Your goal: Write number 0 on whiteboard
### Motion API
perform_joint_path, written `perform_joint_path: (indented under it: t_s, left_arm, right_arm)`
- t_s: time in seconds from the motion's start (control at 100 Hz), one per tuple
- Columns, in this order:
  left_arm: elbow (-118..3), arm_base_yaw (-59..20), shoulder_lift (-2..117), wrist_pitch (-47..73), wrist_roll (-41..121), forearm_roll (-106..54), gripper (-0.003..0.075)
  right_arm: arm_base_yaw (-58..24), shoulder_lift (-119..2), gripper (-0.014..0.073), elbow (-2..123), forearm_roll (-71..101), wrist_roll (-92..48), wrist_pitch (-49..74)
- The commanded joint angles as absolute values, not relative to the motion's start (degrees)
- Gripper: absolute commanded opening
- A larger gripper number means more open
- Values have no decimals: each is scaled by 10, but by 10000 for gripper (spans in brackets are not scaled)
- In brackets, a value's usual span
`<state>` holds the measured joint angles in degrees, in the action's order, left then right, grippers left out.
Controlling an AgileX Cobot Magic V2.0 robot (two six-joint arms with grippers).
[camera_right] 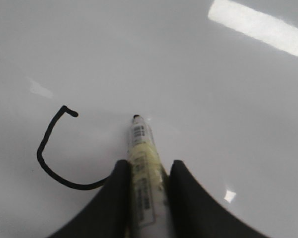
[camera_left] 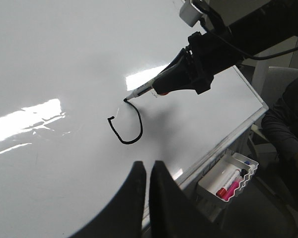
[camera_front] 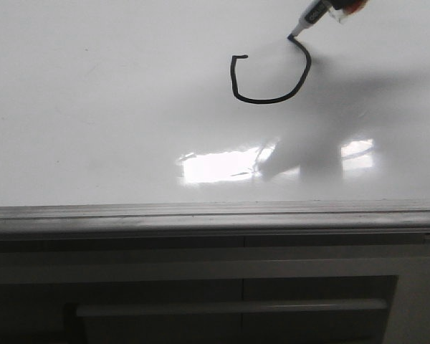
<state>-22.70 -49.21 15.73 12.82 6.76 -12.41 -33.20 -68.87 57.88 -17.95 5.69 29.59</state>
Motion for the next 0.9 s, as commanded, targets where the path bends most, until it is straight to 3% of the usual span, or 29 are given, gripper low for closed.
perform_joint_path:
  t_s: [0.0, 0.4, 0.89]
  left_arm:
    - [-242, -492, 162, 91, 61, -130, -20]
    - [-242, -492, 162, 91, 61, -130, -20]
    - [-242, -492, 162, 92, 61, -130, -20]
  right_arm:
    - [-330, -697, -57, 588, -192, 59, 281]
    - [-397, -742, -57, 588, -186, 59, 286]
    - [-403, -742, -57, 588, -186, 69, 350]
